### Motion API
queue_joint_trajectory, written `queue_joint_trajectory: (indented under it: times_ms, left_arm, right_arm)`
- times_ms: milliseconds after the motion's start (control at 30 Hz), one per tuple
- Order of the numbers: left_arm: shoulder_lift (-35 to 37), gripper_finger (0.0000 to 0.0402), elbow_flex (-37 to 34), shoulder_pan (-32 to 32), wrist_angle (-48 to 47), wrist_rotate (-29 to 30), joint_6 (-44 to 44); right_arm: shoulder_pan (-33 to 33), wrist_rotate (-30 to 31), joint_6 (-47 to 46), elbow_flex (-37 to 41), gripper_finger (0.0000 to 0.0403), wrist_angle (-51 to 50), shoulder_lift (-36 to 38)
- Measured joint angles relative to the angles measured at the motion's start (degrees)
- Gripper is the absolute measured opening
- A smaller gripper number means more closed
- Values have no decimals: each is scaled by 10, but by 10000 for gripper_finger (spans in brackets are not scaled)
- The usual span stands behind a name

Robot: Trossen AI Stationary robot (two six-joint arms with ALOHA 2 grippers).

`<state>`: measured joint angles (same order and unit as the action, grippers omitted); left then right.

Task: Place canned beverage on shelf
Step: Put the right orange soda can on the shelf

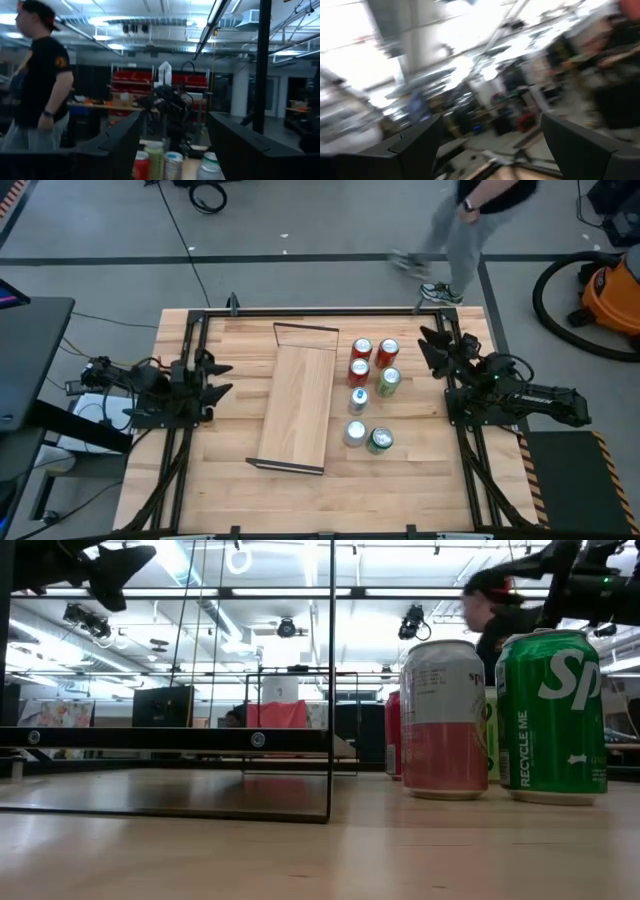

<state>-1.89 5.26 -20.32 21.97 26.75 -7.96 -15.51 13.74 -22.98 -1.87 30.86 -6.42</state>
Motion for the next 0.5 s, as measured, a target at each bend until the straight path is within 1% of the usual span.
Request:
queue_joint_trajectory:
  times_ms: [67, 133, 200, 300, 500]
  left_arm:
    - [0, 238, 0, 0, 6, 1, -10]
    - [-8, 238, 0, 0, 6, 8, -11]
    - [-23, 238, 0, 0, 6, 30, -11]
    - [-49, 238, 3, 0, 8, 58, -10]
    - [-110, 238, 49, 0, -17, 77, 31]
  right_arm:
    - [0, -36, 1, 0, 348, 0, -1]
    - [0, -56, 7, 0, 348, -2, -10]
    - [0, -57, 18, -13, 348, -36, -28]
    - [0, -38, 41, -46, 348, -86, -65]
    - [0, -30, 78, -114, 348, -140, -153]
